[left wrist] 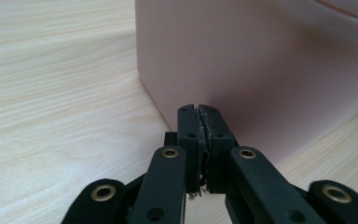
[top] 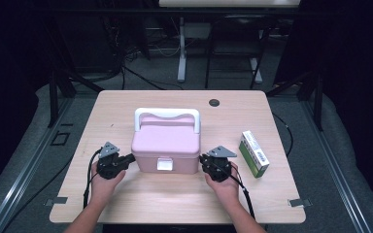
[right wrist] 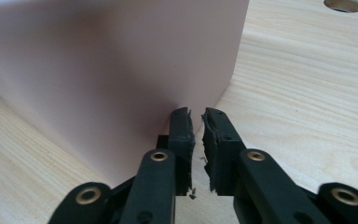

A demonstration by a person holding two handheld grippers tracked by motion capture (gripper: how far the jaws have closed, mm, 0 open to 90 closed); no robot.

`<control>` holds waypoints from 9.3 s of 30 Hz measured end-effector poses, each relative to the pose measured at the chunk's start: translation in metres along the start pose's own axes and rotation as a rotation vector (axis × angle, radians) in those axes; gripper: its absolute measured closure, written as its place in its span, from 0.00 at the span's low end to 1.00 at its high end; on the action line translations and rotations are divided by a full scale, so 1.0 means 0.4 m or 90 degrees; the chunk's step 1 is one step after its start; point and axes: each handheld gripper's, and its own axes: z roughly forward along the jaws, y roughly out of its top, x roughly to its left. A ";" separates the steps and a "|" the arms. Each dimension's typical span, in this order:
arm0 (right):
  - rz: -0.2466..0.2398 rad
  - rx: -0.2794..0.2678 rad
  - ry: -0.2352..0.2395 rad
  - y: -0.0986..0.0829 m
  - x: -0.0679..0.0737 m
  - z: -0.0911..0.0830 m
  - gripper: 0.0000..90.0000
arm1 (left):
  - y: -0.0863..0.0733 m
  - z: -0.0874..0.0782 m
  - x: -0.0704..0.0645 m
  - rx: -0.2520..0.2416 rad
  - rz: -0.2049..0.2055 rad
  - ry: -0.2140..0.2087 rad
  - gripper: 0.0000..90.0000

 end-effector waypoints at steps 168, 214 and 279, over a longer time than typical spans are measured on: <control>-0.064 0.042 0.123 0.263 0.017 -0.298 0.66 | 0.276 -0.215 -0.115 0.064 0.019 -0.133 0.62; -0.070 0.074 0.158 0.203 0.010 -0.272 0.80 | 0.207 -0.184 -0.133 0.071 0.040 -0.174 0.73; -0.018 0.031 0.221 0.228 -0.014 -0.303 0.83 | 0.212 -0.255 -0.135 0.007 0.037 -0.155 0.80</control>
